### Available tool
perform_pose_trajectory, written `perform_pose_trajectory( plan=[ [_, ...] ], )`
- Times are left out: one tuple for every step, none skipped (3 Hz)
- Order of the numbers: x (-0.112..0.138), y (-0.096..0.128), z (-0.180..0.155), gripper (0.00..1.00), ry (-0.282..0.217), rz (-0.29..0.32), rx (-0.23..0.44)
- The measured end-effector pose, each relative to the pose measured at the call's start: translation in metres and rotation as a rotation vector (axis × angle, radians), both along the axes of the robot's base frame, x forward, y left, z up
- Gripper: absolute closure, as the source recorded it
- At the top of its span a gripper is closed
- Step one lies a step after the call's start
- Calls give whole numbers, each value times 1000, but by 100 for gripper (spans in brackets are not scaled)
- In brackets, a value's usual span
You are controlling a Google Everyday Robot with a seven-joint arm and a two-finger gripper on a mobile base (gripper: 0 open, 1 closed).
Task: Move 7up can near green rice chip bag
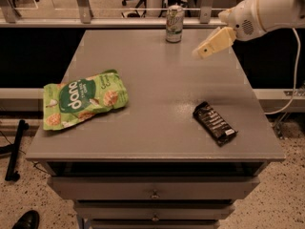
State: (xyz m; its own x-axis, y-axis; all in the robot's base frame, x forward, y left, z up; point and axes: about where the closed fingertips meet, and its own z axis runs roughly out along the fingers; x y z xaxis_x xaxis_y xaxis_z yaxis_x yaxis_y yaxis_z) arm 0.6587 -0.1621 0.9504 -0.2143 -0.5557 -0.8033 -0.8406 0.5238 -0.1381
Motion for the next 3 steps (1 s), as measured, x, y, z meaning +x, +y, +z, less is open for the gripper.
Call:
perform_pose_trajectory(
  plan=[
    [64,7,-13,0,-4,-102,121],
    [64,9,-13,0,-2,-103,124],
    [75,11,-22,0,-4,-161,159]
  ],
)
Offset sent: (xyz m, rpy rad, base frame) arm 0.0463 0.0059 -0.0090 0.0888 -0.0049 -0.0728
